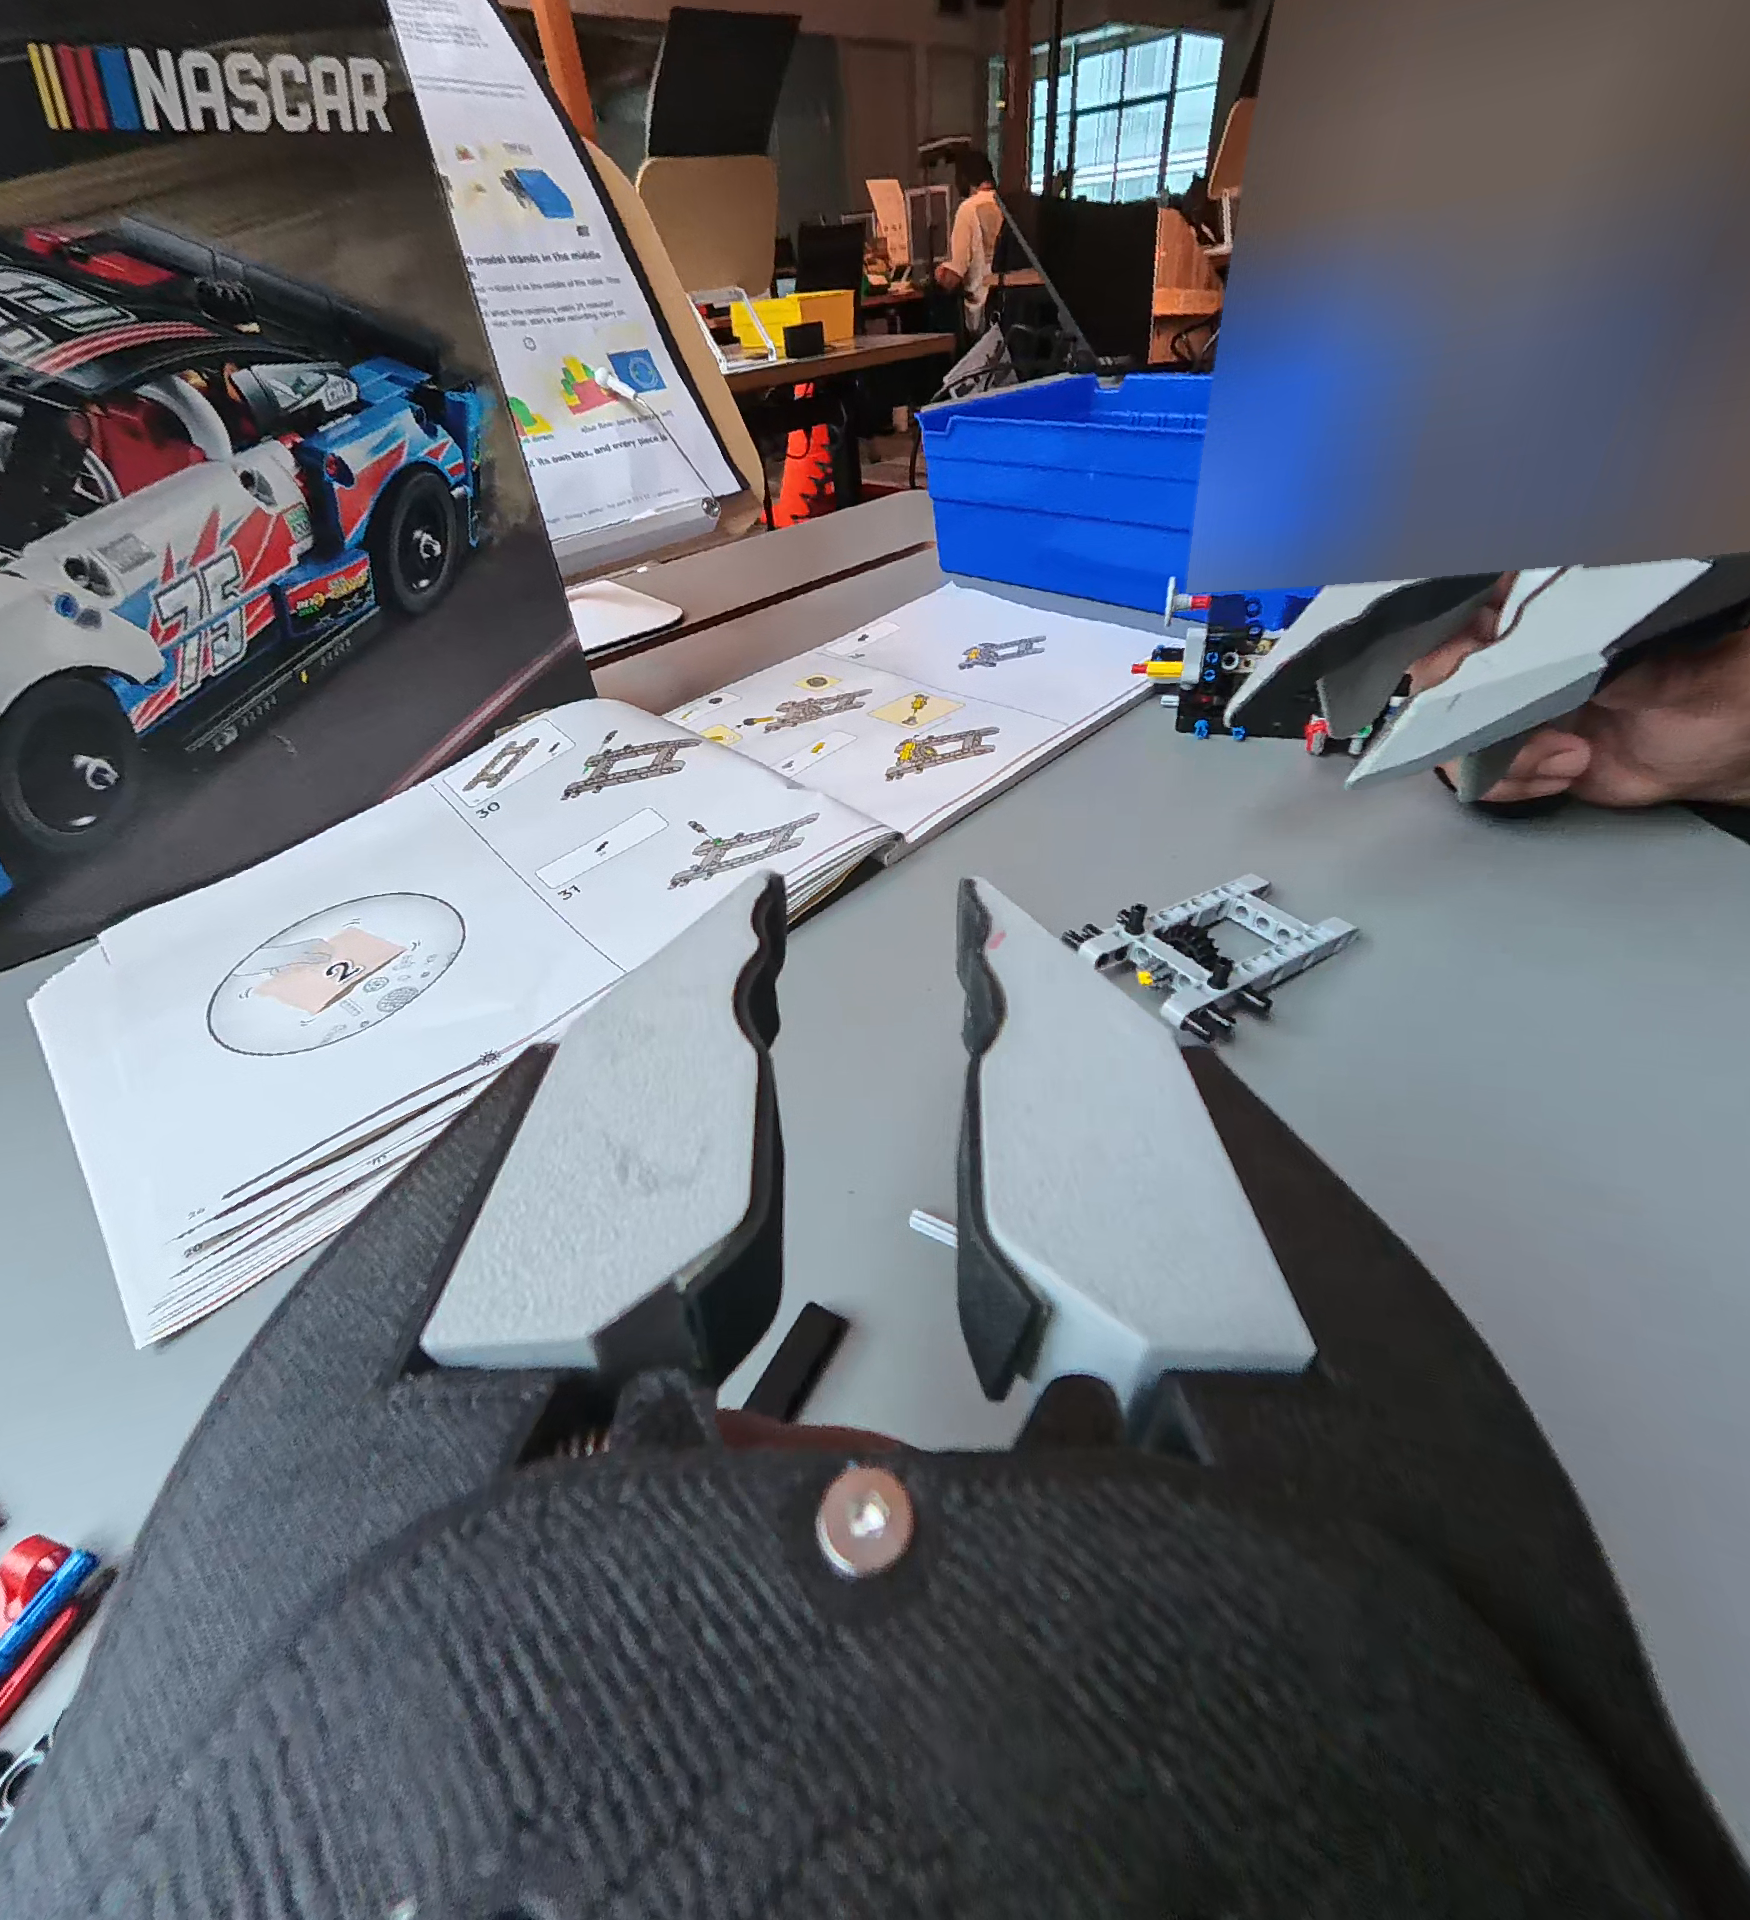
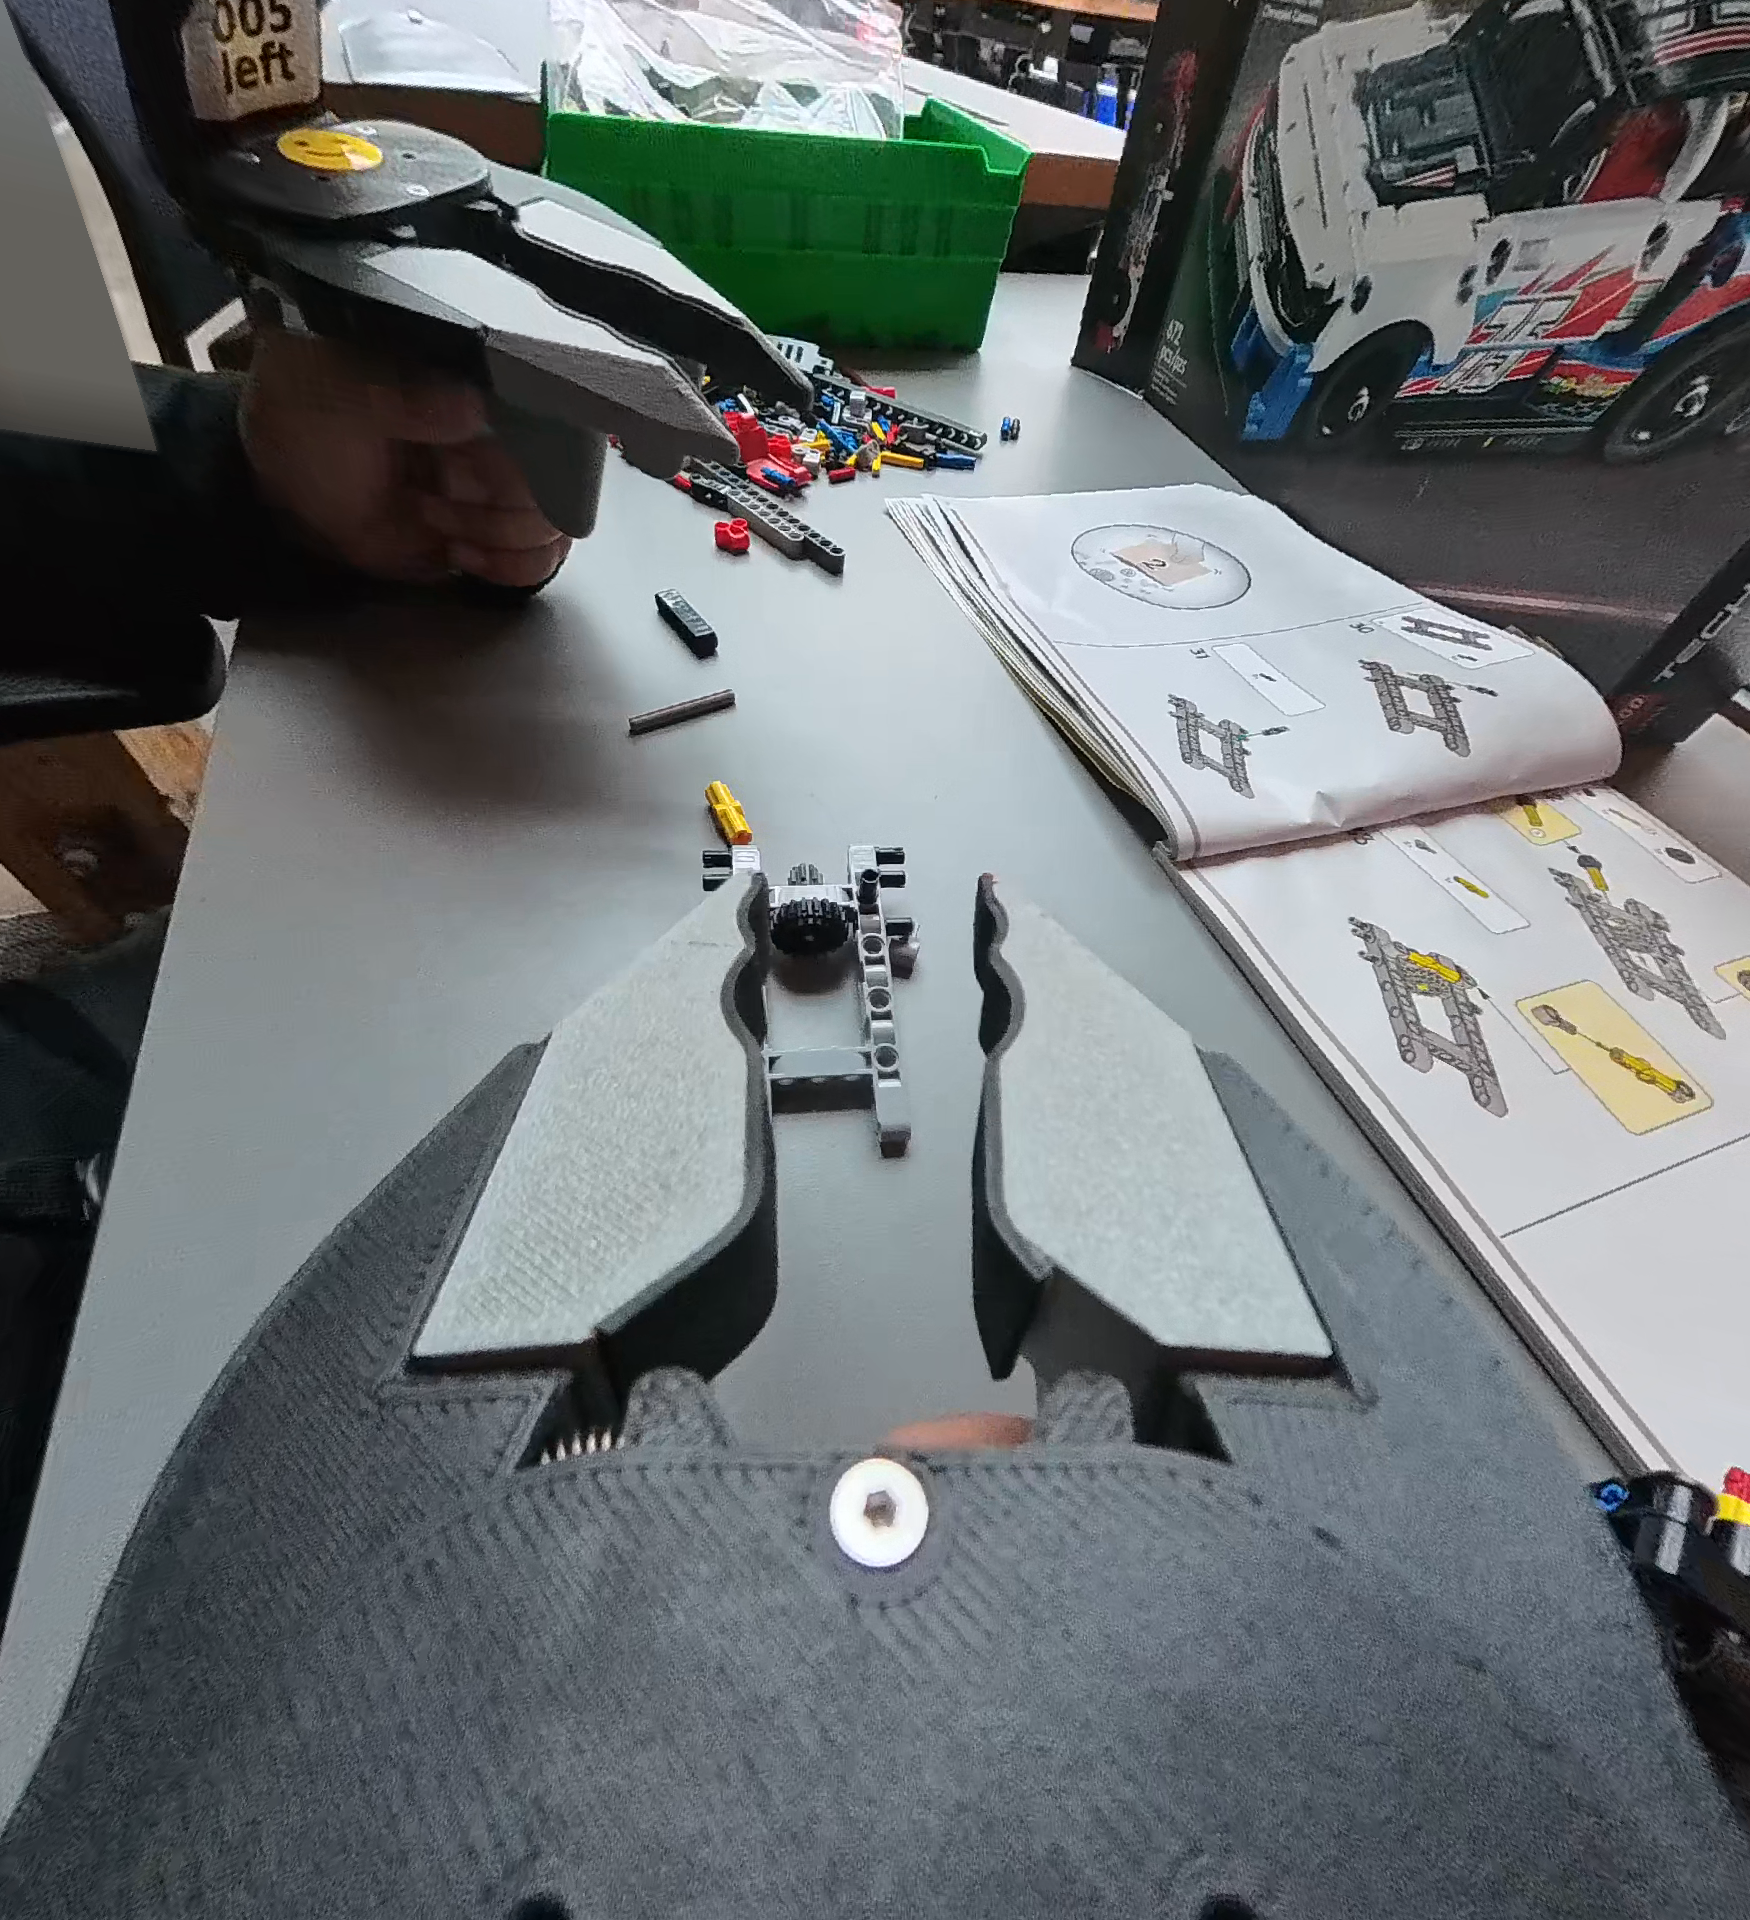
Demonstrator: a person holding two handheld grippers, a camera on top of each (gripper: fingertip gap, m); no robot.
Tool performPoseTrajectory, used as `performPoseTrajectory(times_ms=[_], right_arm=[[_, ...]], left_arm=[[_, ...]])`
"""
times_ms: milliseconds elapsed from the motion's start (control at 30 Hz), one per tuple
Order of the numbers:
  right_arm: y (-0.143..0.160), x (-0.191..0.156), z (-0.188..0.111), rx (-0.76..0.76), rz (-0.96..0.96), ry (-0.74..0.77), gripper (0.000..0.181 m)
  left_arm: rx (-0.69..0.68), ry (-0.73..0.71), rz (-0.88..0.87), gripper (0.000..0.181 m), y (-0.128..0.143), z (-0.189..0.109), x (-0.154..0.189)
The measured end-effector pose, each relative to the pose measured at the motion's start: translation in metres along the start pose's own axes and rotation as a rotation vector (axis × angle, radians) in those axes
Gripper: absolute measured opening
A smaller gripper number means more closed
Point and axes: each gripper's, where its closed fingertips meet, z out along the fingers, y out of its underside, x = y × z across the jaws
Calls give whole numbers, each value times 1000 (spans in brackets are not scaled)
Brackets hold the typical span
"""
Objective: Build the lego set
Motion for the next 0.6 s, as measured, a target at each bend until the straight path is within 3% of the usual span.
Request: performPoseTrajectory(times_ms=[600], right_arm=[[-5, 8, -5, 30, -19, 59, 32]], left_arm=[[-81, 29, 41, 34, 11, 4, 9]])
